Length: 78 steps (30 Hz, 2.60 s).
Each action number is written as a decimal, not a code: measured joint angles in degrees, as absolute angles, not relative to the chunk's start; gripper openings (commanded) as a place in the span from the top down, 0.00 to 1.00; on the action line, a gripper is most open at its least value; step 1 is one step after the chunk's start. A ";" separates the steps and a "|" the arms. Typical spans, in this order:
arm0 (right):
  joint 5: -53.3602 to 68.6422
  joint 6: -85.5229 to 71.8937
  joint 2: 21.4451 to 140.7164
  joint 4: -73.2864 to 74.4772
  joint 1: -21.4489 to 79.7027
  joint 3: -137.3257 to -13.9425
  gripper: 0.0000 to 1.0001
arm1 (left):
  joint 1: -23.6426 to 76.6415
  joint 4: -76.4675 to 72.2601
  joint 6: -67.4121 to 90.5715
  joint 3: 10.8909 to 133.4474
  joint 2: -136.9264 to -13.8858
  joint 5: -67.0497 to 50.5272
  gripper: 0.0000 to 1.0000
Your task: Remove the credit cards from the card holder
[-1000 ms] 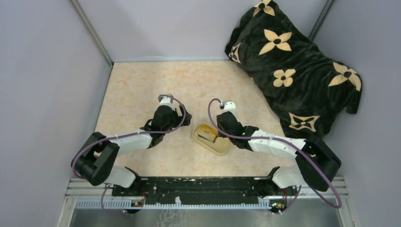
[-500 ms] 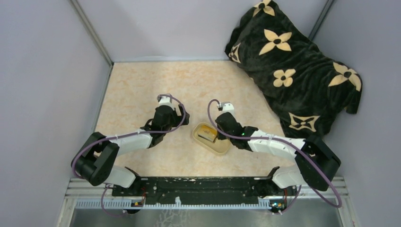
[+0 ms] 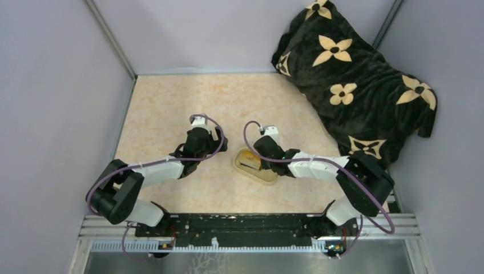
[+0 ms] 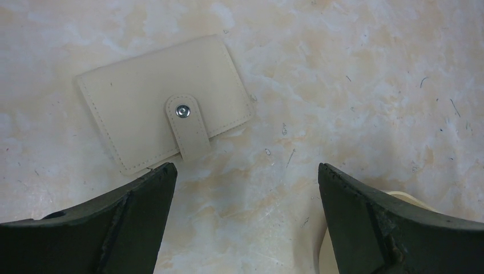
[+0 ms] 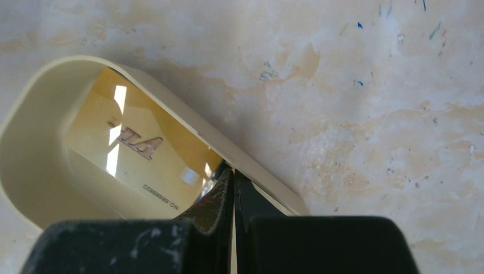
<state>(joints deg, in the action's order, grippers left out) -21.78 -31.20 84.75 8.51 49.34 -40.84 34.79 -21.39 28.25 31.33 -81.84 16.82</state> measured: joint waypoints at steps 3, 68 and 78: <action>-22.24 -31.14 85.89 8.27 48.84 -42.70 1.00 | 34.79 -21.34 28.25 31.33 -81.84 16.91 0.01; -15.92 -22.11 89.21 -1.15 30.02 -57.67 1.00 | 41.06 -19.35 9.74 43.57 -91.74 -5.61 0.01; -15.99 -22.11 87.92 -0.08 27.94 -54.72 1.00 | 41.34 -12.53 6.42 47.72 -95.70 7.16 0.00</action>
